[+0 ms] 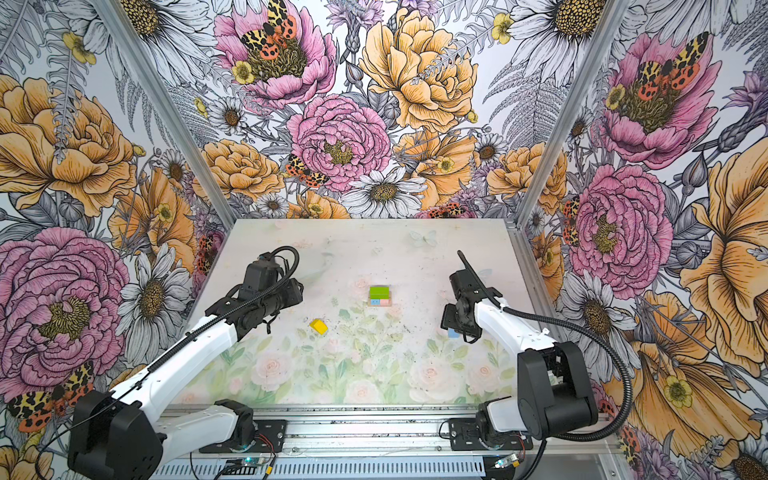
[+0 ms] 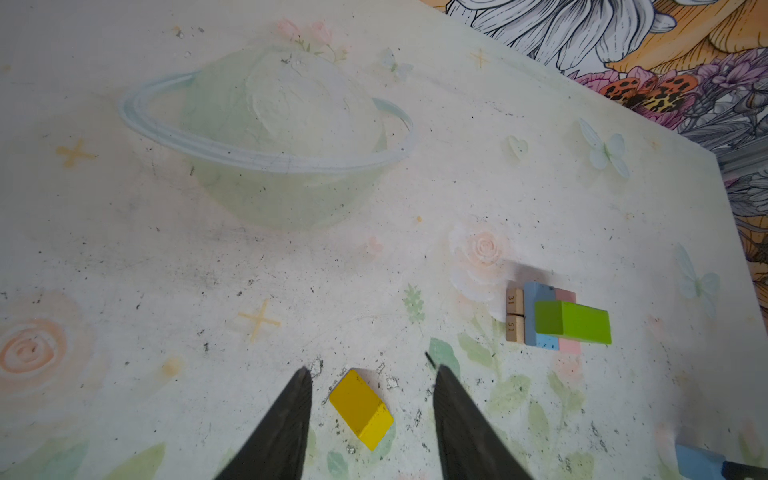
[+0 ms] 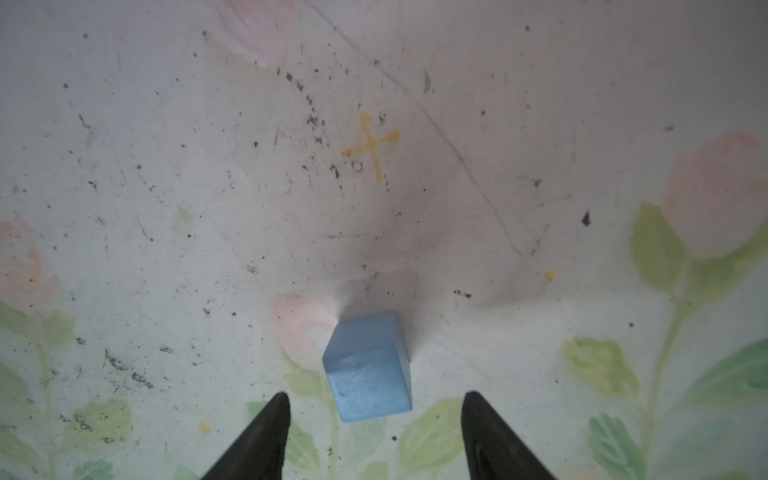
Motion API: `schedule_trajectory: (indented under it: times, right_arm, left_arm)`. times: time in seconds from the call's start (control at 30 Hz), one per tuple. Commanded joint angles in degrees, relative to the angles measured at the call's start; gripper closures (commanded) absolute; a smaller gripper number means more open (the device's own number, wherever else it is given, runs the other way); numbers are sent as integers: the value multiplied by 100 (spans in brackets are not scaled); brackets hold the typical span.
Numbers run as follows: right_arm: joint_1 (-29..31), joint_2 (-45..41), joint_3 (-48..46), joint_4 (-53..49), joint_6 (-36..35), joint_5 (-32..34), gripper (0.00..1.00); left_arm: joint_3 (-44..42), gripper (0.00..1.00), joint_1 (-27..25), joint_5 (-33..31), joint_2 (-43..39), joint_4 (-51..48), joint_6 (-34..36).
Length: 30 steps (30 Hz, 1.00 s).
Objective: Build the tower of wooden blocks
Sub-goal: 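Raise the left gripper off the yellow block while the right gripper lowers over the cube, then close the right gripper on the light-blue cube and lift it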
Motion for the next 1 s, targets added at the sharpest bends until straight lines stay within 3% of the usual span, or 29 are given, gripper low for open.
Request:
schedule_trajectory:
  times: [0.0, 0.8, 0.97]
  right_arm:
    - [59, 104, 103, -11, -107, 299, 33]
    - [389, 602, 272, 60, -132, 657, 43]
    - [423, 652, 305, 105, -151, 650, 51]
  left_arm:
    - [57, 50, -67, -53, -68, 165, 182]
    - [14, 50, -230, -108, -10, 259, 200]
    - [0, 50, -227, -141, -7, 261, 208]
